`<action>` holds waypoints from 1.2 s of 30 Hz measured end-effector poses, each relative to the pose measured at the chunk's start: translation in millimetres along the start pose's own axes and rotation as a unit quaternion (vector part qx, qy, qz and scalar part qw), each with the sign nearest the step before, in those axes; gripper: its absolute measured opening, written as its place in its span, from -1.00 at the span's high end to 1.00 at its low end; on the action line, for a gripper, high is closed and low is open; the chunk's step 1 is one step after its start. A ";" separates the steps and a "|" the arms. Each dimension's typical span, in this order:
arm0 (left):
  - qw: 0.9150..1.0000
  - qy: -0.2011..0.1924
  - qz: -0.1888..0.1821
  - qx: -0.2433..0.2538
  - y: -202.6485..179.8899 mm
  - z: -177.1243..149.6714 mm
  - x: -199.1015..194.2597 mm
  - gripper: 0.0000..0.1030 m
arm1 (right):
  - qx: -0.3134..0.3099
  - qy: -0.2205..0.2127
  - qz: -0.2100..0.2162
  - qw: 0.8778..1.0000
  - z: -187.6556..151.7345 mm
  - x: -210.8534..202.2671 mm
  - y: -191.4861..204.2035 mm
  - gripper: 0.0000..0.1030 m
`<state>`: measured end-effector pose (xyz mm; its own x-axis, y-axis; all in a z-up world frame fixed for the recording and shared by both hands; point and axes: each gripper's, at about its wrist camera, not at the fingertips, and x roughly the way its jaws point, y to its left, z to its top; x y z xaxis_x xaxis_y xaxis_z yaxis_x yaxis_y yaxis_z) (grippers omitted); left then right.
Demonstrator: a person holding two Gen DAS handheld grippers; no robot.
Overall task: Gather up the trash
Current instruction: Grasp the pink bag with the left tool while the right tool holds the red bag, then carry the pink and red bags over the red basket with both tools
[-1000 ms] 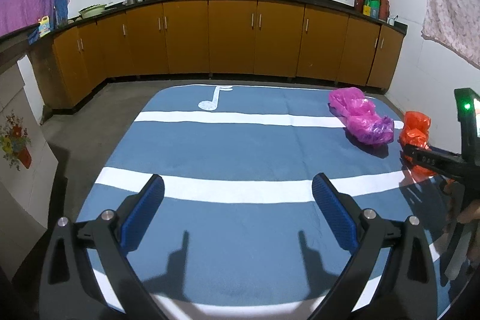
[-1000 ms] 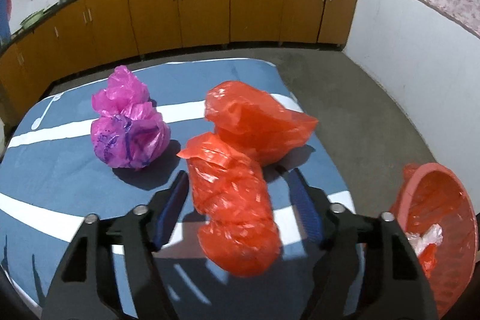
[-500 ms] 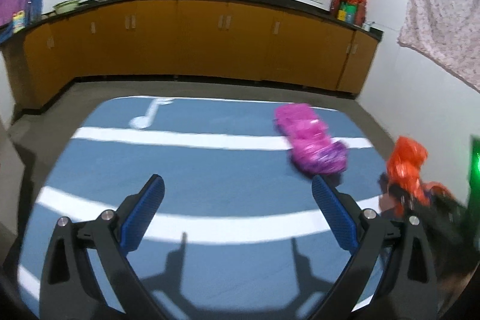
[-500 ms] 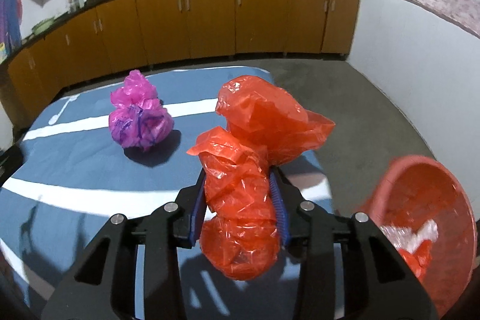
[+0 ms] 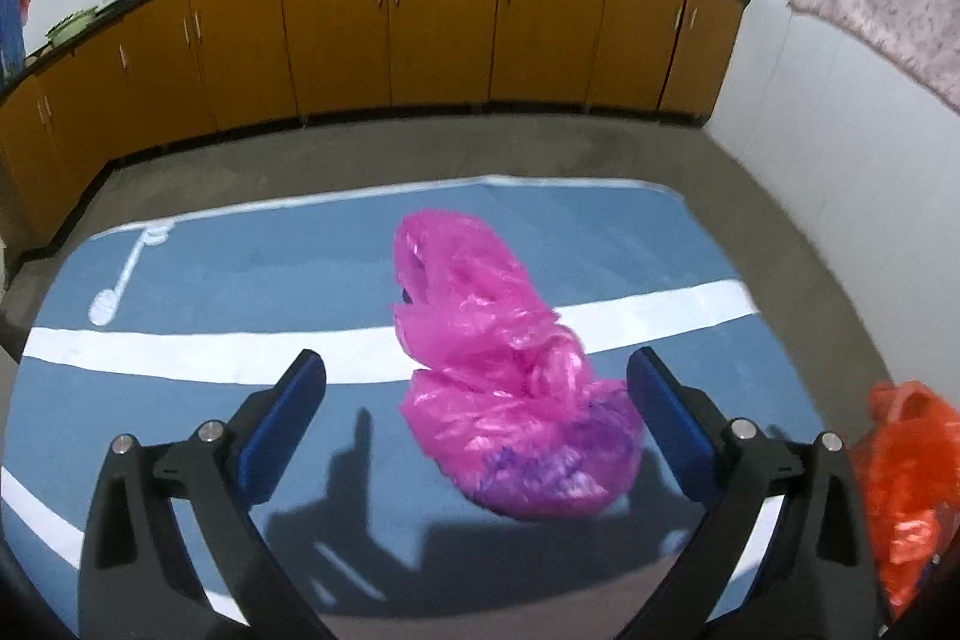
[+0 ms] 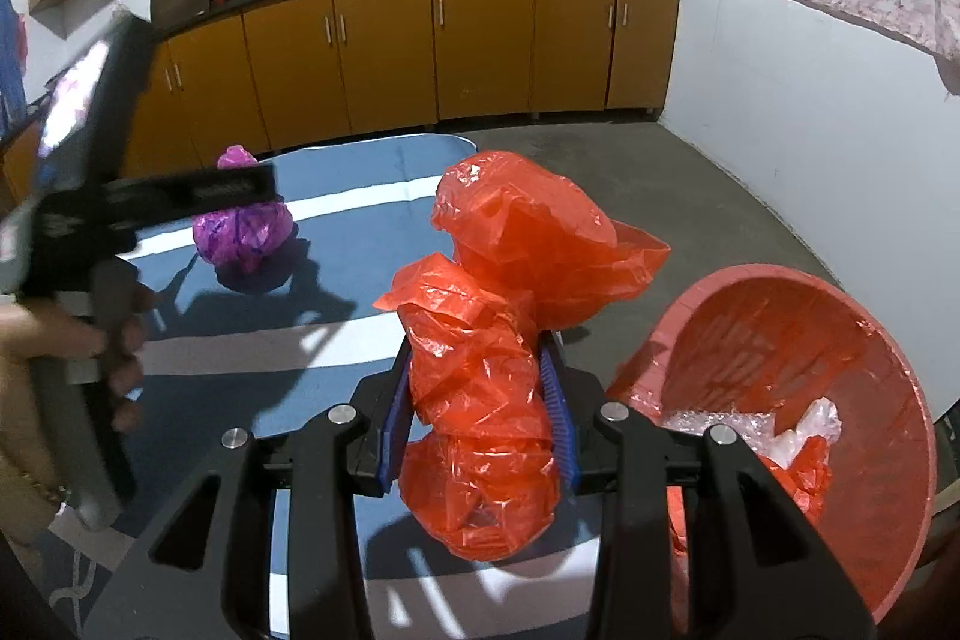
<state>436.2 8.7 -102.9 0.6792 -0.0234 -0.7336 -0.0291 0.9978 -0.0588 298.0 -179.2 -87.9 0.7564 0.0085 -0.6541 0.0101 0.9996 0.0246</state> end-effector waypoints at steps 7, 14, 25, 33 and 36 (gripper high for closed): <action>0.999 0.028 -0.029 -0.013 1.1 -3.4 21.1 -0.23 | 0.002 -0.002 0.012 1.000 -1.5 -0.7 0.3 0.23; 0.999 0.016 -0.030 -0.009 8.1 -12.9 7.6 -0.07 | 0.002 -0.005 0.012 1.000 -3.8 -12.0 -0.7 0.23; 0.998 -0.050 -0.024 0.042 10.6 -46.4 -97.0 -0.08 | -0.019 -0.043 -0.015 0.999 -7.1 -63.5 -8.9 0.24; 0.994 -0.076 -0.039 0.066 -4.3 -73.3 -162.9 -0.08 | -0.039 -0.059 -0.053 0.996 -15.2 -99.2 -27.6 0.24; 0.993 -0.083 -0.041 0.075 -8.7 -81.0 -181.6 -0.08 | -0.042 -0.063 -0.067 0.995 -17.6 -110.6 -38.6 0.24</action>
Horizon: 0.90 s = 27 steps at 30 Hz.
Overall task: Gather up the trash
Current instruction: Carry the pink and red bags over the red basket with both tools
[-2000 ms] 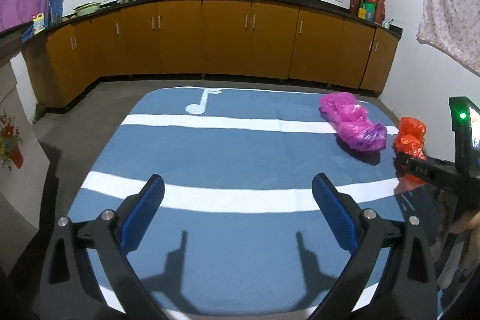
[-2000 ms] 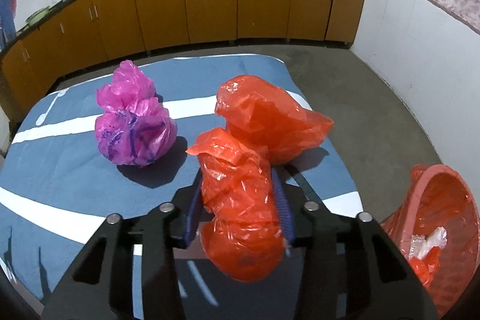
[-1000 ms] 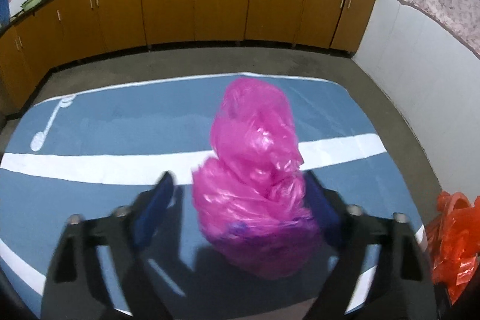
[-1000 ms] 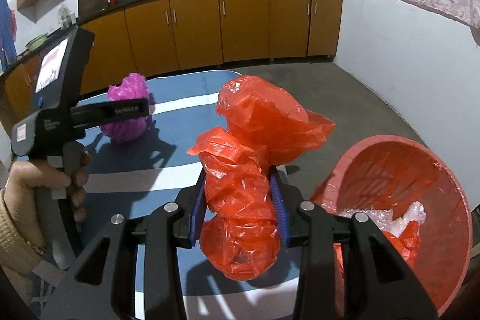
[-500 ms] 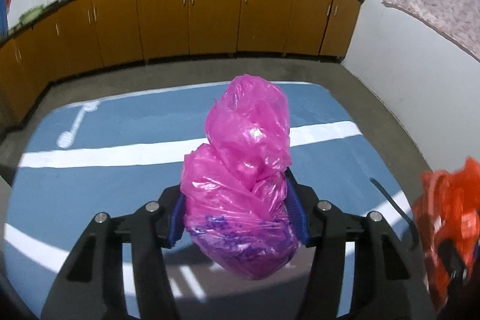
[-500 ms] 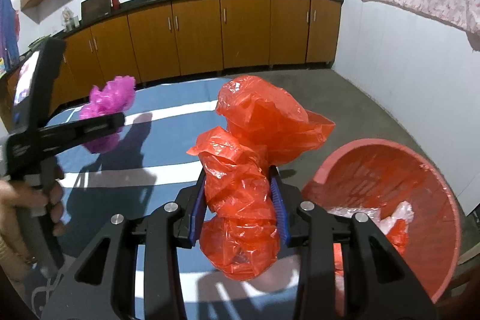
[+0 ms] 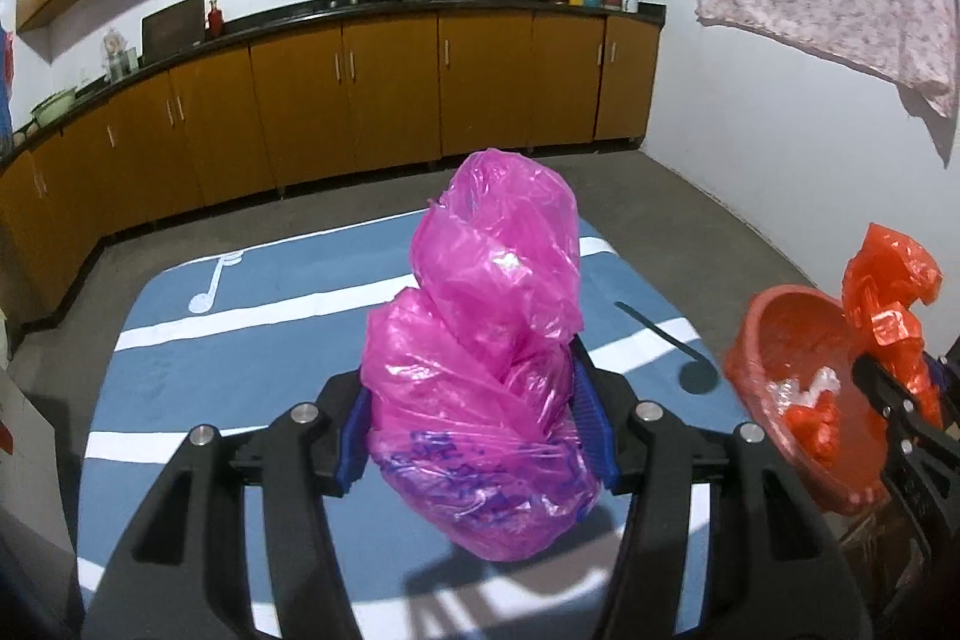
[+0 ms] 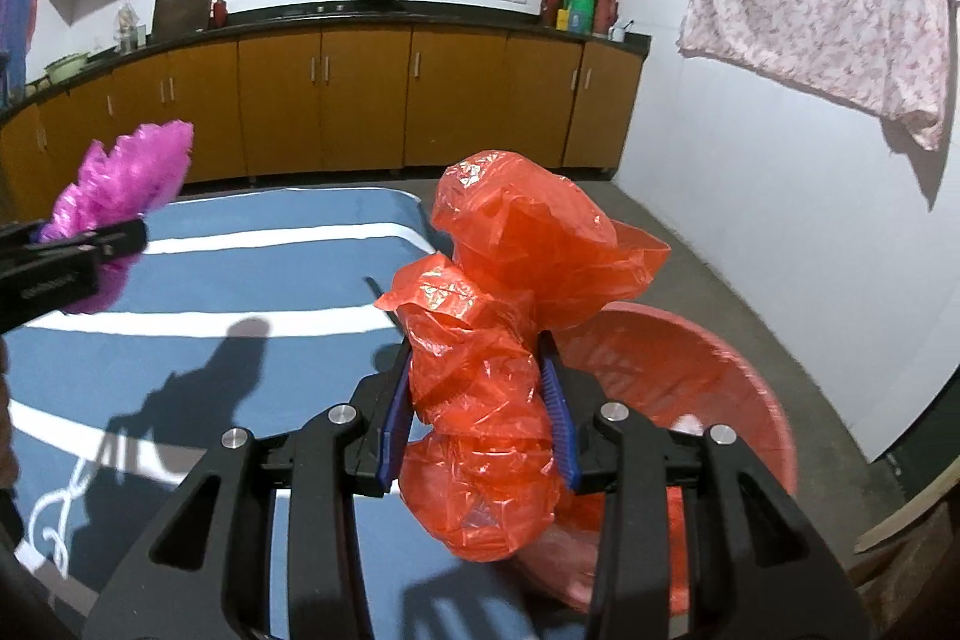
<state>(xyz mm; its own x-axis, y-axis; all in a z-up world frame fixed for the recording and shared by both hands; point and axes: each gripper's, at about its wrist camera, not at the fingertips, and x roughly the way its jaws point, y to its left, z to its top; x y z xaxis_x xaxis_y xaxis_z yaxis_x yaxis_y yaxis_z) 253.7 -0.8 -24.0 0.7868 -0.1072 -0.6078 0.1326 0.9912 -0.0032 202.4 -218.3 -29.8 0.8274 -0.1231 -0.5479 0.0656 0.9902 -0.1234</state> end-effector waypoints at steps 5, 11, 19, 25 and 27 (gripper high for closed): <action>1.000 -0.008 -0.009 0.011 -17.0 -2.6 -23.9 -0.08 | 0.005 -0.004 -0.016 1.000 -2.6 -11.1 -17.9 0.24; 0.999 -0.011 -0.019 0.025 -40.0 -3.2 -39.3 -0.08 | 0.007 -0.007 -0.031 0.999 -6.3 -21.3 -34.9 0.24; 0.998 -0.005 -0.040 0.043 -76.9 -7.8 -44.5 -0.08 | 0.008 -0.004 -0.051 0.999 -11.1 -24.6 -54.7 0.24; 0.997 0.002 -0.056 0.059 -102.9 -10.2 -42.3 -0.08 | 0.014 0.005 -0.064 0.998 -14.9 -21.6 -67.6 0.24; 0.996 0.004 -0.061 0.061 -108.6 -10.8 -41.0 -0.08 | 0.017 0.007 -0.067 0.998 -16.0 -20.3 -71.1 0.24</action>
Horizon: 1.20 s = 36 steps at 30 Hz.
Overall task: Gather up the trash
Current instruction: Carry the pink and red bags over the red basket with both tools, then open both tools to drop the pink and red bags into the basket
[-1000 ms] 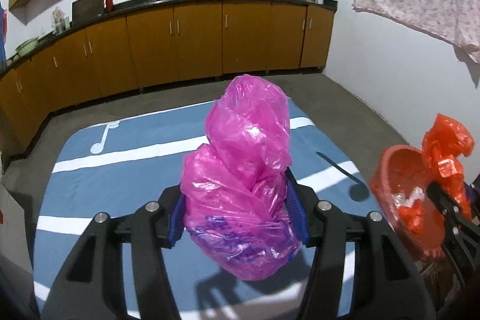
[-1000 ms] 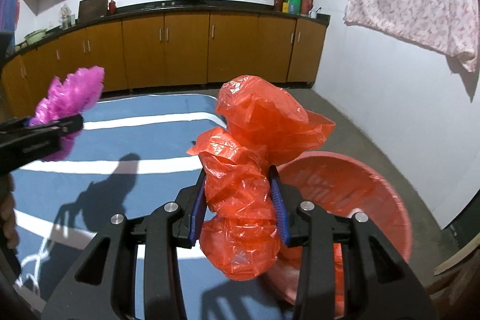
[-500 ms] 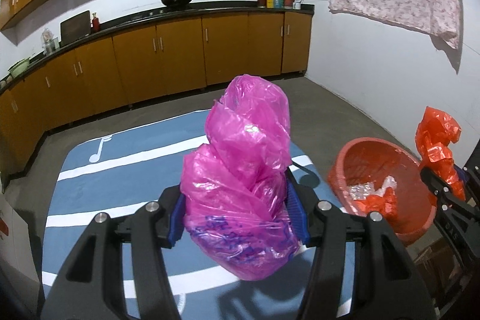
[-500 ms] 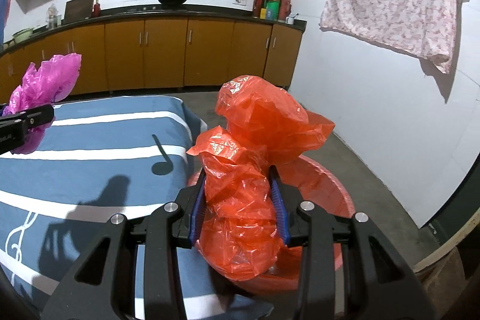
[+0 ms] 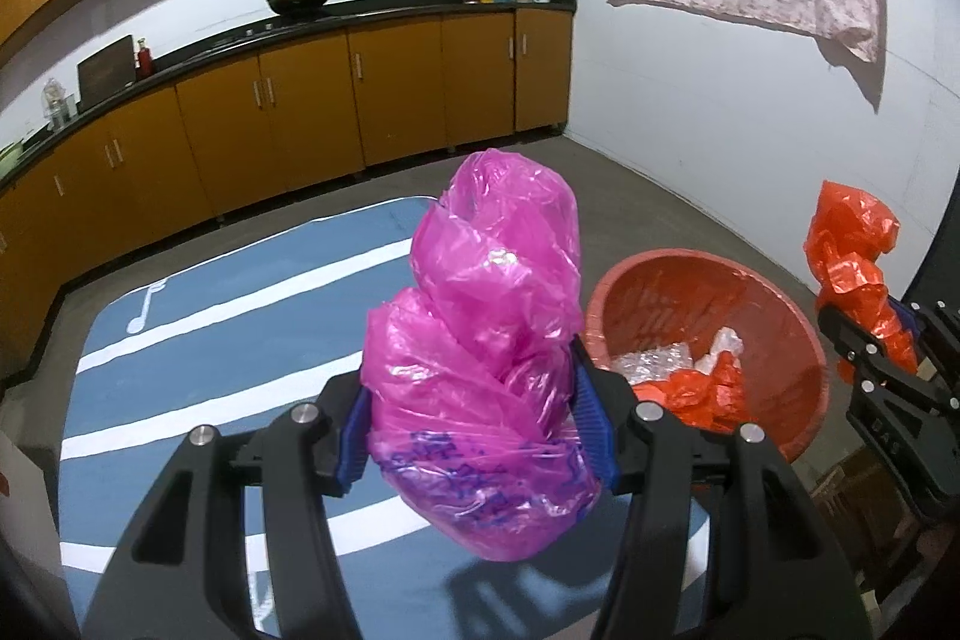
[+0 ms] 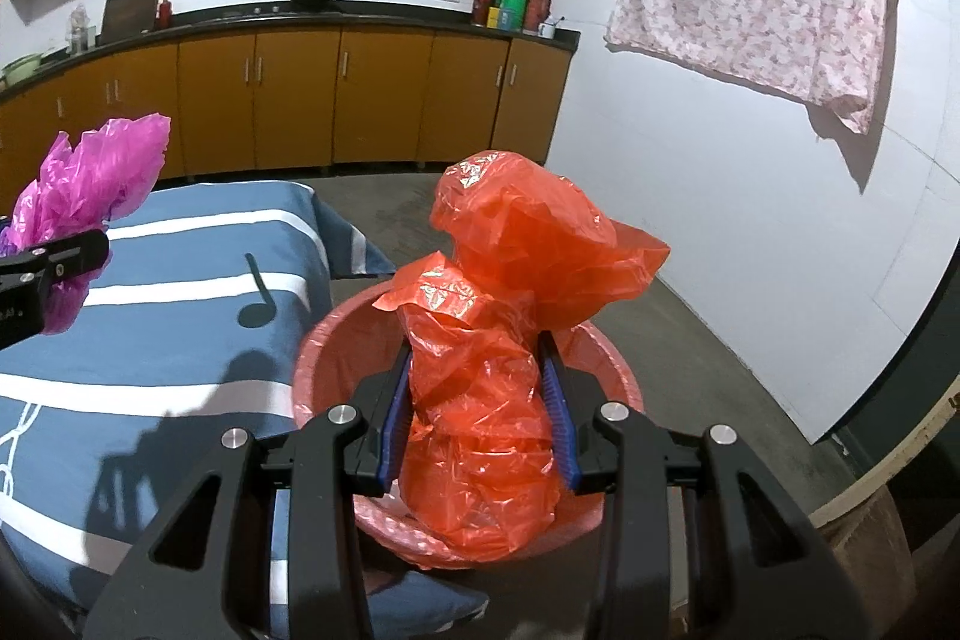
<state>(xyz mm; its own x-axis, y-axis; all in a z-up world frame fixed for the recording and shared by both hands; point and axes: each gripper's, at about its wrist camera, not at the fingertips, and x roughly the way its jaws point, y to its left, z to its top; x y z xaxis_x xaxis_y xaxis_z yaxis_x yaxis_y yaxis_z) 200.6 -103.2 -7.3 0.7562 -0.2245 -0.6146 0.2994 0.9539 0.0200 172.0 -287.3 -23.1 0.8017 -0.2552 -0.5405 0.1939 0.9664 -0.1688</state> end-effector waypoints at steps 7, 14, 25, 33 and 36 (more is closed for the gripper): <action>1.000 0.008 -0.021 0.012 -20.5 0.4 10.3 -0.08 | 0.008 0.007 -0.007 1.000 -6.2 2.9 -9.8 0.24; 0.999 0.019 -0.036 0.019 -36.3 -0.3 21.2 -0.08 | 0.015 0.015 -0.009 1.000 -8.1 8.4 -19.9 0.24; 0.995 0.050 -0.084 0.005 -61.2 1.7 50.2 -0.08 | 0.044 0.028 -0.005 0.999 -0.9 32.2 -45.5 0.24; 0.991 0.059 -0.118 0.025 -92.8 8.0 78.6 -0.08 | 0.065 0.031 0.002 0.997 4.8 49.1 -64.8 0.24; 0.989 0.065 -0.128 0.031 -101.3 7.5 87.9 -0.12 | 0.071 0.029 0.011 0.997 7.3 53.2 -67.9 0.23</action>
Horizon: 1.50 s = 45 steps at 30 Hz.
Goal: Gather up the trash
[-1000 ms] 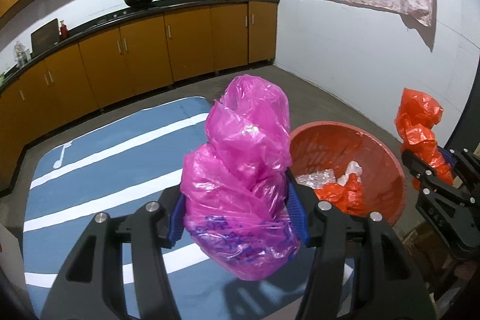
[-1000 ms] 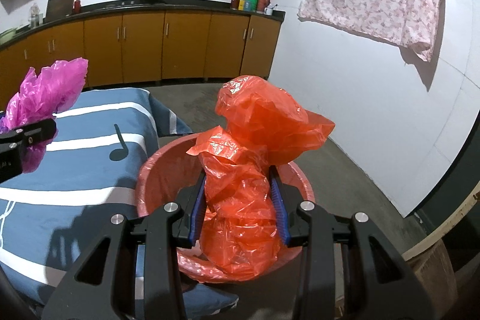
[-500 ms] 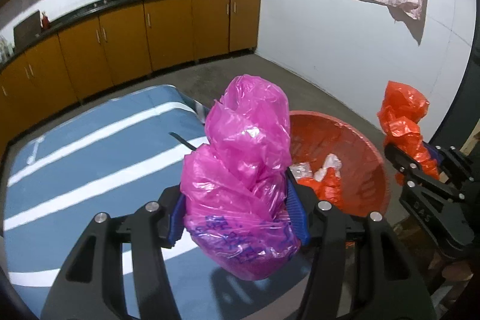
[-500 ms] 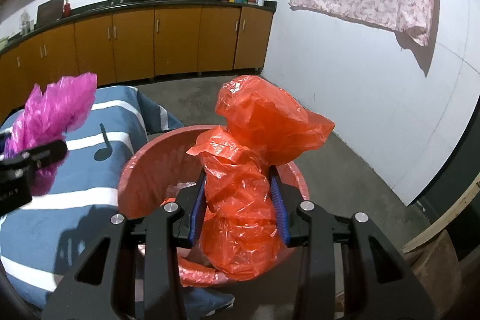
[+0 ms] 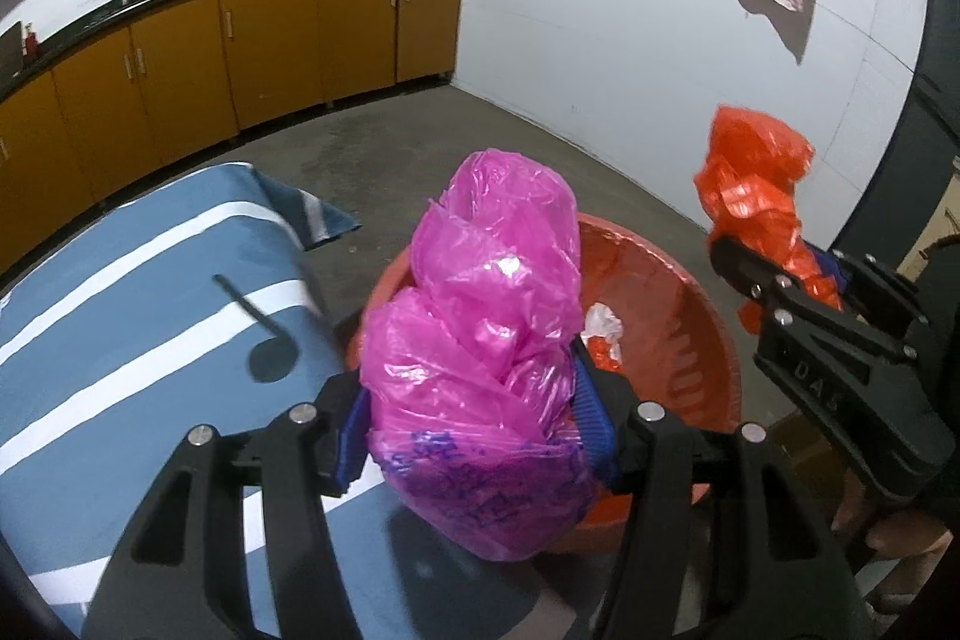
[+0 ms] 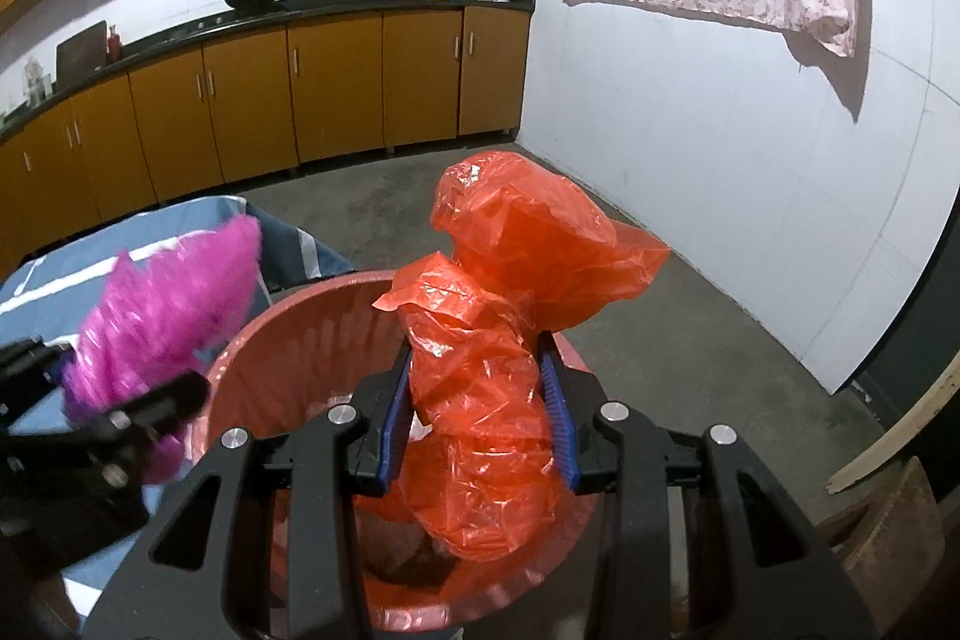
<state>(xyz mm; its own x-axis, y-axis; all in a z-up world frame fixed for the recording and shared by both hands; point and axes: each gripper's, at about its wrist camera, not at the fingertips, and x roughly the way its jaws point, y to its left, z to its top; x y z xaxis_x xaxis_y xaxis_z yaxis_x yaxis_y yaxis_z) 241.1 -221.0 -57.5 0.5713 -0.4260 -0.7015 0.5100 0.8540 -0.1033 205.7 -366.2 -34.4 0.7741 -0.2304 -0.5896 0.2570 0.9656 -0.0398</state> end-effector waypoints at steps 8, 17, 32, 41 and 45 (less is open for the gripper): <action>1.000 0.018 -0.006 -0.010 5.6 -4.6 18.8 -0.36 | 0.017 -0.003 0.033 0.999 -0.2 3.1 -6.4 -0.02; 0.999 -0.009 0.013 -0.034 27.2 -15.8 -13.2 -0.70 | 0.032 -0.079 -0.037 0.996 -14.4 -48.3 -17.3 -0.97; 0.973 -0.145 0.168 -0.062 61.0 -89.6 -190.7 -0.92 | -0.001 -0.112 -0.020 0.993 -62.4 -163.4 30.7 -0.97; 0.956 -0.168 0.227 -0.078 61.0 -129.6 -244.6 -0.92 | 0.018 -0.115 -0.004 0.993 -89.8 -194.2 52.7 -0.97; 0.951 -0.182 0.231 -0.094 66.1 -146.4 -263.4 -0.92 | 0.013 -0.127 -0.002 0.992 -92.9 -205.9 60.0 -0.97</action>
<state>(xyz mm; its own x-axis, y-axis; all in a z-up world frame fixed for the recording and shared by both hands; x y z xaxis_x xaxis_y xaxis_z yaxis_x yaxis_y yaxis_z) 30.1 -8.6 17.3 0.9088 -0.0394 -0.4153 0.0470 0.9989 0.0081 8.0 -249.6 9.7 0.8933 -0.2604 -0.3665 0.2723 0.9620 -0.0198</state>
